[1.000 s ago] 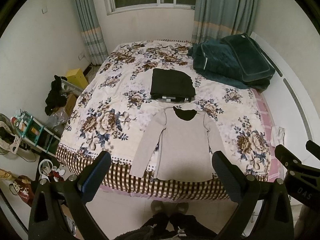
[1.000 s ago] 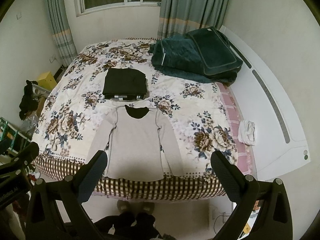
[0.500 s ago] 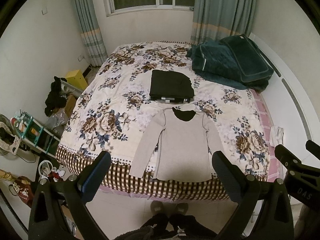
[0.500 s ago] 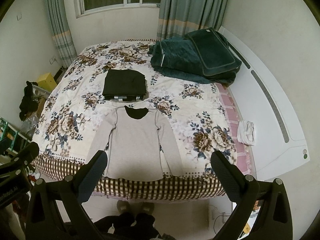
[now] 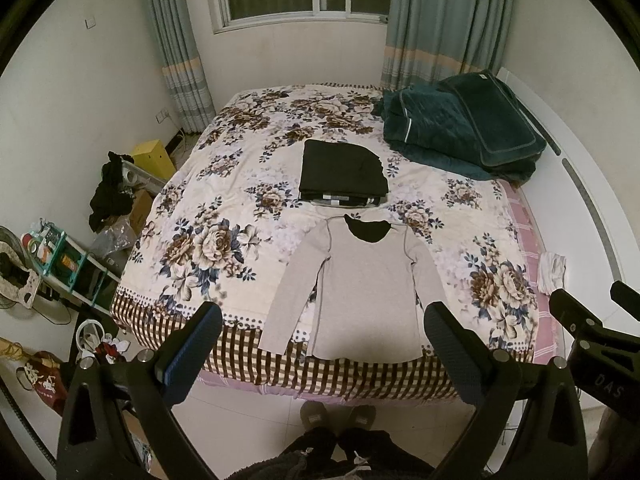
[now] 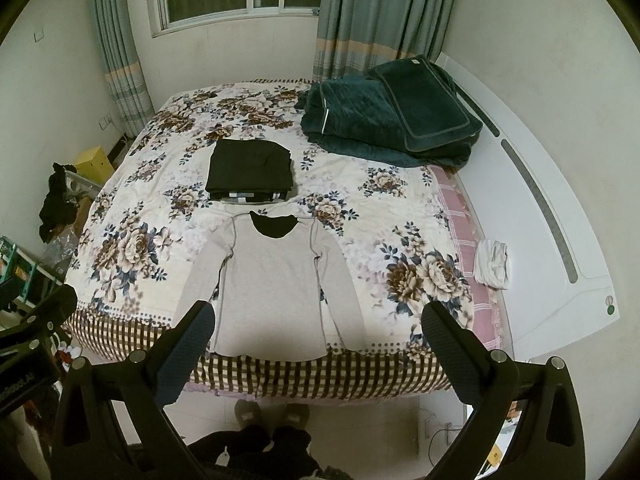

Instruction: Fold small clothes

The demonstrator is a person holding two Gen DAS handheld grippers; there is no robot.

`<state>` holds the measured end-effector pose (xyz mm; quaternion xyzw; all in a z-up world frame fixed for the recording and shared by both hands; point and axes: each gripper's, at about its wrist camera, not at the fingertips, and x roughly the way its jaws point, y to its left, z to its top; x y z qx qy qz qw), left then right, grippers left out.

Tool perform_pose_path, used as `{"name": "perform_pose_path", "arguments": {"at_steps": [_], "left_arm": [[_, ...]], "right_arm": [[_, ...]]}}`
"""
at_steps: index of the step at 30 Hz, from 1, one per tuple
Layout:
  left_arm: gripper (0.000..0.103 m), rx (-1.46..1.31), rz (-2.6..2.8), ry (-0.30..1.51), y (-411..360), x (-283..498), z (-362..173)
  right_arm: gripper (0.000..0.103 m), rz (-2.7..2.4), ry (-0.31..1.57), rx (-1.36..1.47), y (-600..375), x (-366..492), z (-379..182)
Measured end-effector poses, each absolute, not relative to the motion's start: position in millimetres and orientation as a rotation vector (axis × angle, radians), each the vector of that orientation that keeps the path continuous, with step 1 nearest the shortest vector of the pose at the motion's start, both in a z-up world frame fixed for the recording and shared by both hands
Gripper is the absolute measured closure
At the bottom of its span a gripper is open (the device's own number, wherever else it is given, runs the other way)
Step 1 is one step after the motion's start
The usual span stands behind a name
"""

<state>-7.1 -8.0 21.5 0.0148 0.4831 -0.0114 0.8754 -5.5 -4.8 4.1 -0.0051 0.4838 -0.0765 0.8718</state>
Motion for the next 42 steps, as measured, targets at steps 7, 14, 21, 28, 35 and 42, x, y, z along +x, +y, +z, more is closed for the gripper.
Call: {"name": "perform_pose_path", "arguments": {"at_steps": [7, 14, 21, 28, 35, 42], "left_arm": [[0.000, 0.027, -0.025, 1.007, -10.6, -7.3, 23.0], [0.000, 0.025, -0.028, 1.009, -16.1, -5.3, 27.6], [0.000, 0.022, -0.031, 1.007, -15.6, -8.1, 27.5], [0.000, 0.021, -0.040, 1.014, -23.4, -0.1, 36.4], [0.000, 0.020, 0.001, 0.991, -12.6, 31.5, 4.0], [0.000, 0.079, 0.076, 0.973, 6.1, 82.2, -99.2]], "right_arm": [[0.000, -0.159, 1.011, -0.011, -5.2, -5.9, 4.7], [0.000, -0.159, 1.008, -0.011, -2.4, -5.9, 3.0], [0.000, -0.161, 1.008, -0.012, 0.7, -4.2, -0.6], [0.000, -0.163, 1.010, -0.010, 6.1, -2.3, -7.5], [0.000, -0.176, 1.060, 0.067, -21.5, 23.3, -6.0], [0.000, -0.357, 1.233, 0.248, -114.0, 65.0, -132.2]]}}
